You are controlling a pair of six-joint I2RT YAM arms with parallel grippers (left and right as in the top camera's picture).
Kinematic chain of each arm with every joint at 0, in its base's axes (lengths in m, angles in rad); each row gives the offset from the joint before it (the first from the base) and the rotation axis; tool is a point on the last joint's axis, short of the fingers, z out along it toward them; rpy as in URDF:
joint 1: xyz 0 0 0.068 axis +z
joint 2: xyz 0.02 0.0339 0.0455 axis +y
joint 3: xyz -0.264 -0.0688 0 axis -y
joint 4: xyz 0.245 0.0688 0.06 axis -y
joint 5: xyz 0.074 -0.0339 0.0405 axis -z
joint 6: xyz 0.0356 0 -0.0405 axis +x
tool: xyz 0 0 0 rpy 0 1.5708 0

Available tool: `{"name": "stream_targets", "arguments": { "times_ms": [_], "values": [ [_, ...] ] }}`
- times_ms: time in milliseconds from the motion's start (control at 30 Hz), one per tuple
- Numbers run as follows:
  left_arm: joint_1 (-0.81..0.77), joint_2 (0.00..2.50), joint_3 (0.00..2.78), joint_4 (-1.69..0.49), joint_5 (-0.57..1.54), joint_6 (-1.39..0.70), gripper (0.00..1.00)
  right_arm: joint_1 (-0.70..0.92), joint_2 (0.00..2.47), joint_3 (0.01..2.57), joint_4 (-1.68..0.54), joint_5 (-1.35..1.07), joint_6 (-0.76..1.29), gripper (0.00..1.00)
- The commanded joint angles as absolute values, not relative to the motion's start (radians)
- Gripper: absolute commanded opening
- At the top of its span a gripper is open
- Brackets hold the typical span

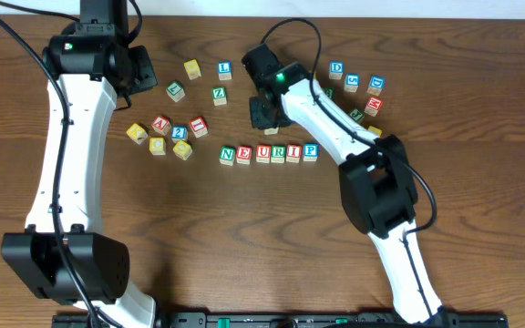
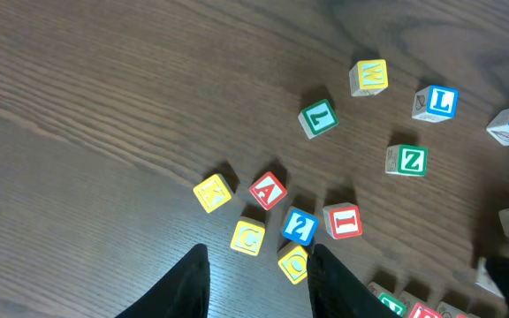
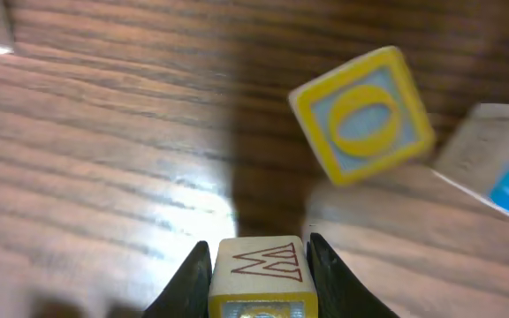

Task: Spell out NEURIPS
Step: 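Carry the yellow S block toward the right end of the row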

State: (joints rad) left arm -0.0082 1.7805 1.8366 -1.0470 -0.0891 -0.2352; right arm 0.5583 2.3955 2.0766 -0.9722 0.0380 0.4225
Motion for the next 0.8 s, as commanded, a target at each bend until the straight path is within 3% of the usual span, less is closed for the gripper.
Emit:
{"name": "stream_targets", "arguments": {
  "times_ms": [0, 267, 500, 767],
  "values": [
    [-0.007, 1.8, 1.823, -1.05, -0.105, -0.229, 0.36, 0.538, 2.226, 2.12, -1.002, 0.05, 0.387, 0.17],
    [-0.007, 1.8, 1.823, -1.05, -0.105, -0.229, 0.36, 0.493, 1.967, 2.12, -1.203, 0.056, 0.36, 0.14],
    [-0.007, 1.8, 1.823, -1.05, -0.105, -0.229, 0.36, 0.449, 1.929, 2.093, -1.427, 0.14, 0.362, 0.13],
    [-0.007, 1.8, 1.823, -1.05, -0.105, -0.229, 0.36, 0.421, 1.937, 1.837, -1.33, 0.14, 0.404, 0.14]
  ]
}}
